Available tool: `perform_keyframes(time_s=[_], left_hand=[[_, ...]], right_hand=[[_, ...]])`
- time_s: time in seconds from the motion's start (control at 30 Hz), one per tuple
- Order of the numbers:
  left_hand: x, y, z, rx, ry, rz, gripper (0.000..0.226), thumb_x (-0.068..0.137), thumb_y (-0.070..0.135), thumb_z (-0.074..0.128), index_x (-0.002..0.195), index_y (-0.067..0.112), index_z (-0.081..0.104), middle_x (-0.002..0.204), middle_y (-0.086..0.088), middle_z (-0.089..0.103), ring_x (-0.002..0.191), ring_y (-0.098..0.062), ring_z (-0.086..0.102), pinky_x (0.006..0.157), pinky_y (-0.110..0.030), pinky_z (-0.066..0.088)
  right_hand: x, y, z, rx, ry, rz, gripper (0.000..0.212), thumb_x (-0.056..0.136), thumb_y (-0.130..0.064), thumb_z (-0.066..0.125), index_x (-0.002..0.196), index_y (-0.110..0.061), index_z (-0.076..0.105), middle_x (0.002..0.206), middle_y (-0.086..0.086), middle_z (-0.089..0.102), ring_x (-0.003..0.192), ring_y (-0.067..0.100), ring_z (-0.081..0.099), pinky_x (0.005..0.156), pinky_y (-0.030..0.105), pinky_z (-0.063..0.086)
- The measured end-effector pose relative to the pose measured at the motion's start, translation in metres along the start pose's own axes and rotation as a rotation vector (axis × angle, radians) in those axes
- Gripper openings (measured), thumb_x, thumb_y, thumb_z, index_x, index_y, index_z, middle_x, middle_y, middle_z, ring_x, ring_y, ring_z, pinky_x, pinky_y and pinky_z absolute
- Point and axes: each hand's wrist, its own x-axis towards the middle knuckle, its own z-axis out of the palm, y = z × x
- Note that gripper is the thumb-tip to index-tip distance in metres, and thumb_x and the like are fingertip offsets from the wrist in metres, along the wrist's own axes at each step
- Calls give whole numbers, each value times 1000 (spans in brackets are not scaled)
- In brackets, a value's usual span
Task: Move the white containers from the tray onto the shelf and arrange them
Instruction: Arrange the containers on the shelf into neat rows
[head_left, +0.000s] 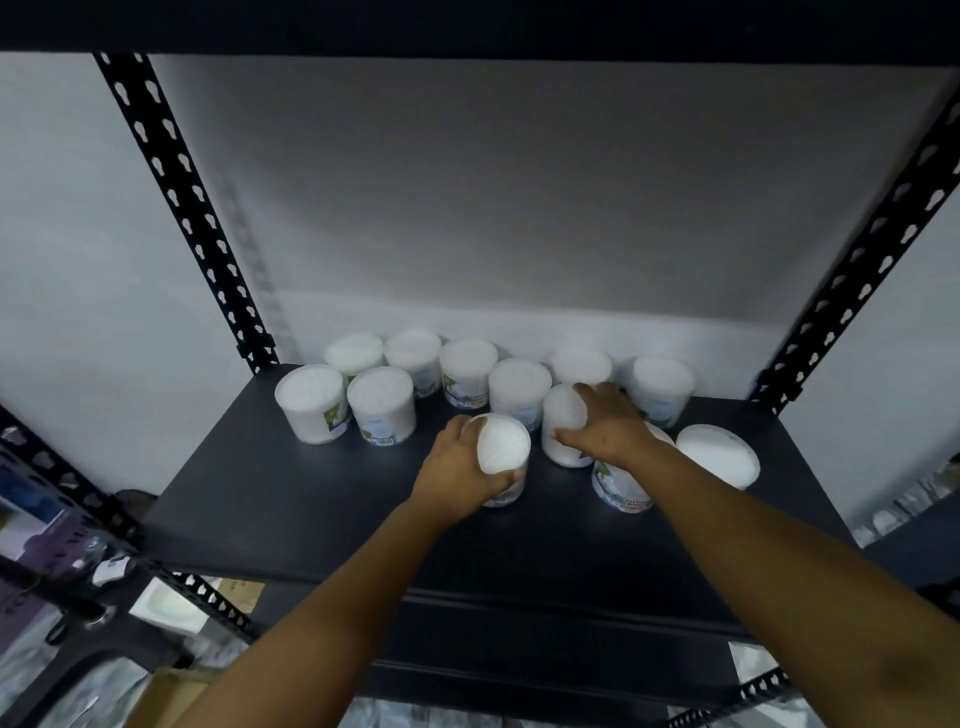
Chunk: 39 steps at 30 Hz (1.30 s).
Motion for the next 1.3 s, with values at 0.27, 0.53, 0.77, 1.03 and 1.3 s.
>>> perform_keyframes(time_s=[0.27,0.53,0.77,1.03,1.3], left_hand=[[3,6,-20,27,107,61,84,73,51,72,141,18,36,142,-3,36,128,-23,36,102,-33,35],[-13,43,-32,67,194,131,82,73,50,71,140,17,37,142,-3,37,128,-22,35,99,-23,25],[-35,94,-33,88,263,139,83,73,51,72,141,14,39,143,-4,37,128,-22,34,100,-23,25],[-61,140,27,-5,138,112,84,72,58,68,141,24,35,141,5,33,128,-17,34,95,-22,28],[-78,154,86,-51,2,85,85,74,54,70,142,18,34,144,2,31,130,-17,32,104,-27,31]], right_hand=[[-12,-8,-17,125,124,-42,87,72,-58,67,144,-23,32,139,6,37,127,26,35,103,37,36],[-51,-5,-47,226,306,-184,83,72,-49,73,140,-17,39,135,10,40,123,27,39,95,26,30],[-100,16,-86,296,350,-212,86,71,-52,74,141,-17,39,139,10,39,126,26,39,104,32,34],[-157,74,-82,282,306,-128,79,70,-51,73,137,-20,44,134,8,40,125,25,36,103,34,34],[-190,122,-41,212,303,7,76,70,-55,72,132,-17,46,134,11,38,122,26,33,94,27,32]])
